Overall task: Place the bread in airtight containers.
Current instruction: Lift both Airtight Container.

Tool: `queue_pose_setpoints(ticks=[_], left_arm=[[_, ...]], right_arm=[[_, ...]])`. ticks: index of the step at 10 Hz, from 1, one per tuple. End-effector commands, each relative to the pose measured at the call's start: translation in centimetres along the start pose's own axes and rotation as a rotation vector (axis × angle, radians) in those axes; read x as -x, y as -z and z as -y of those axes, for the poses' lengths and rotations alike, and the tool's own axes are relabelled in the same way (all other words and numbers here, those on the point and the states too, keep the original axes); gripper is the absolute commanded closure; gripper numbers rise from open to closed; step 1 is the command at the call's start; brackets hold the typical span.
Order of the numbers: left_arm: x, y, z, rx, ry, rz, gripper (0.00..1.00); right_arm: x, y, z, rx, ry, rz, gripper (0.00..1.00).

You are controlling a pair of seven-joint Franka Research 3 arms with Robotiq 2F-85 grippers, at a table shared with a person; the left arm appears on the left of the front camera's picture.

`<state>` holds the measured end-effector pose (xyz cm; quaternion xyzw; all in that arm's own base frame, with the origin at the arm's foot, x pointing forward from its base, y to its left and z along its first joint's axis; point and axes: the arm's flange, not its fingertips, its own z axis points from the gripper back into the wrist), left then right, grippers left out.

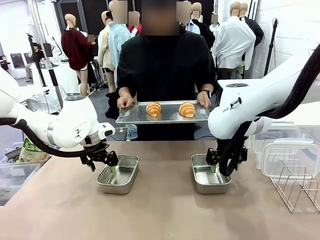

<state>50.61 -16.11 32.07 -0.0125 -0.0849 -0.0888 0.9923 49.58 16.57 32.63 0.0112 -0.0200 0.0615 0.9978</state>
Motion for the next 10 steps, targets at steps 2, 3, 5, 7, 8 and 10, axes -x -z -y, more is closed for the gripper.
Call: queue_pose_setpoints(ticks=[2,3,5,7,8,10], left_arm=[[-0.42,-0.20,0.58,-0.028,-0.035,-0.028,0.60],[-0.44,-0.18,0.57,-0.026,-0.034,-0.032,0.78],[-0.42,-0.18,0.70,-0.032,-0.037,-0.044,1.00],[-0.27,-0.10,0.66,-0.033,-0.044,-0.054,1.00],[-0.23,0.01,0.61,-0.036,-0.045,-0.056,1.00],[-0.14,-0.18,0.79,-0.045,-0.044,-0.054,1.00]], right_arm=[[-0.09,-0.28,-0.19,0.009,0.001,-0.007,0.55],[-0.13,-0.25,-0.24,0.007,0.001,-0.010,0.74],[-0.06,-0.35,-0.18,0.012,0.009,-0.017,1.00],[0.04,-0.42,-0.24,0.011,0.014,-0.023,1.00],[0.11,-0.46,-0.26,0.012,0.013,-0.024,1.00],[0.19,-0.45,-0.28,0.013,0.013,-0.024,1.00]])
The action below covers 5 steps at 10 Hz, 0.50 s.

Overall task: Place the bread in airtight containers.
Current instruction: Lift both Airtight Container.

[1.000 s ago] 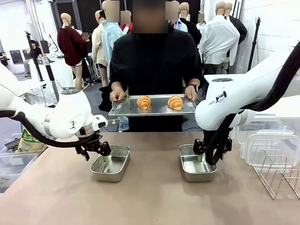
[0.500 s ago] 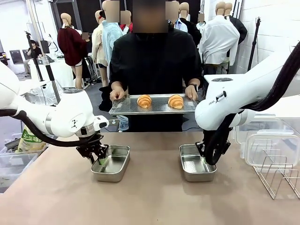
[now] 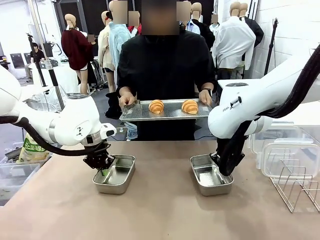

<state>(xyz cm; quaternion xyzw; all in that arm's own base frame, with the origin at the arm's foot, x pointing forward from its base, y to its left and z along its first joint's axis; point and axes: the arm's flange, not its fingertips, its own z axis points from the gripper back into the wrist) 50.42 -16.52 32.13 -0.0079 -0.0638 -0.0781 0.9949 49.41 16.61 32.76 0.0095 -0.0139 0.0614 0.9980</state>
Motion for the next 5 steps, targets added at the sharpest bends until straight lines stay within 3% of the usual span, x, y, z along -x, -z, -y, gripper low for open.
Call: queue_pose_setpoints(ticks=[1,5], left_arm=[[-0.2,-0.2,0.4,-0.043,-0.024,-0.015,1.00],[0.9,-1.2,0.7,-0.006,-0.031,0.002,1.00]], right_arm=[[0.0,-0.4,-0.2,0.010,0.013,-0.014,1.00],[0.8,-1.2,-0.2,0.004,0.028,0.003,1.00]])
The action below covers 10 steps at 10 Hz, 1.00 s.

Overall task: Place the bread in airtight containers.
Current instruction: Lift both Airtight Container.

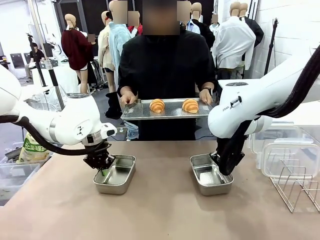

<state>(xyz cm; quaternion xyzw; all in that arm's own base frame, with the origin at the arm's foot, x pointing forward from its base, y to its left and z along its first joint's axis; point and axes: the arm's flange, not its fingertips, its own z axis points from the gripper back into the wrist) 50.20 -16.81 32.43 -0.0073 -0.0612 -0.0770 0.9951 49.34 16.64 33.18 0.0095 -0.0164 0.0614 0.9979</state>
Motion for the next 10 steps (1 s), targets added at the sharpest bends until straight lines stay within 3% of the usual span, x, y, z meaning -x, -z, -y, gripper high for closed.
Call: queue_pose_setpoints(ticks=[1,5,8,10], left_arm=[[1.3,-2.0,0.5,0.010,-0.052,0.034,1.00],[1.7,-8.7,3.7,0.044,-0.084,0.164,1.00],[0.3,-12.1,5.2,0.037,-0.117,0.170,1.00],[-0.2,-13.6,5.9,0.012,-0.129,0.177,1.00]], right_arm=[[1.3,-1.7,0.0,0.007,0.049,0.004,1.00],[3.4,-10.3,1.9,-0.023,0.129,0.113,1.00],[3.8,-15.4,2.1,-0.061,0.166,0.129,1.00],[3.8,-16.5,1.9,-0.077,0.179,0.133,1.00]])
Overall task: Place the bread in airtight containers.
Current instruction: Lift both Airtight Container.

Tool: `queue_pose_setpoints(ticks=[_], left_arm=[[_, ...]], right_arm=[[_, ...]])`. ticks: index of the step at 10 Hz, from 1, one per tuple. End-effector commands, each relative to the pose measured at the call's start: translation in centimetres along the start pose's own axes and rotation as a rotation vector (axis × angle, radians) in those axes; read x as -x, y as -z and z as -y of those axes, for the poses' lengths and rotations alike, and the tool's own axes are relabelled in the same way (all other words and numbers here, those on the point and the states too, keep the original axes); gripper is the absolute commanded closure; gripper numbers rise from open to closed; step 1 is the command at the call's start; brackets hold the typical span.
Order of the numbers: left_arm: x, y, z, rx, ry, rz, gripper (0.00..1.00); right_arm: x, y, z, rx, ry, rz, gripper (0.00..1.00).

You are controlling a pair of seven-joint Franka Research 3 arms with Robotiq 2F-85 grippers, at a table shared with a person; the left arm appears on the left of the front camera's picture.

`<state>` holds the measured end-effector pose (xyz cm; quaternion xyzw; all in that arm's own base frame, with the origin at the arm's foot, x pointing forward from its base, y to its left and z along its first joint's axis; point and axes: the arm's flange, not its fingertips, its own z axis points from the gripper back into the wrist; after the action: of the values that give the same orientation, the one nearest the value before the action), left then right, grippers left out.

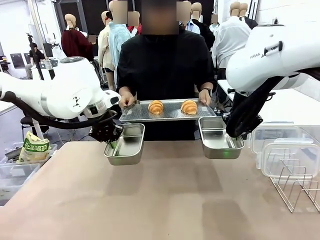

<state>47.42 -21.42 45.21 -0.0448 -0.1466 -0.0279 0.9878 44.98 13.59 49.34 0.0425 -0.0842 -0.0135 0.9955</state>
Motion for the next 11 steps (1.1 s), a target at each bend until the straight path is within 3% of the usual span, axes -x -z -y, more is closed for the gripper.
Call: queue_pose_setpoints(ticks=[1,11], left_arm=[[-0.65,-1.16,1.50,-0.068,-0.010,0.008,1.00],[-0.30,-1.08,0.96,-0.039,0.011,0.002,1.00]], right_arm=[[-0.40,0.19,-0.39,-0.028,0.032,-0.016,1.00],[-0.16,0.36,-0.06,-0.012,0.013,-0.012,1.00]])
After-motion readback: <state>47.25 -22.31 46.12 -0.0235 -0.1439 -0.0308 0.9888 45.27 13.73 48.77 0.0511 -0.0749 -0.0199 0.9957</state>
